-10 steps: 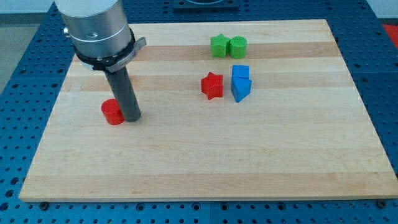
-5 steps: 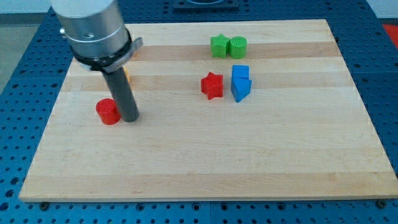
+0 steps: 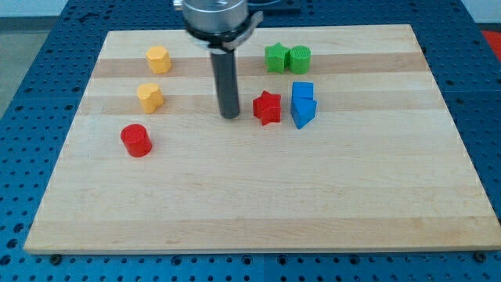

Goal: Slide red star closer to green circle

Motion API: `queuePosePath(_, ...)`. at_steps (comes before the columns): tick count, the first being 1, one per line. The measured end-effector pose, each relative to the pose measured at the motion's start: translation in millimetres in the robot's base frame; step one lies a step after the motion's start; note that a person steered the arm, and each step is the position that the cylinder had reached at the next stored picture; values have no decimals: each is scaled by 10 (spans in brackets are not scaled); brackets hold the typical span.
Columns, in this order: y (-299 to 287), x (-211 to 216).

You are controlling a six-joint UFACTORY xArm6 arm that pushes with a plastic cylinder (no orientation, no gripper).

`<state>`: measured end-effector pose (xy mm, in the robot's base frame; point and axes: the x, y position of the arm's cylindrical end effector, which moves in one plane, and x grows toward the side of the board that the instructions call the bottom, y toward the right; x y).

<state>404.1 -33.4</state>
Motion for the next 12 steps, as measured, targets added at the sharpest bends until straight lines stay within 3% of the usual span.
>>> queuePosePath(1, 274, -40)
queuePosePath(3, 390, 506)
queuePosePath(5, 951, 78)
queuePosePath(6, 922, 110)
queuePosePath(8, 200, 508)
queuePosePath(12, 854, -266)
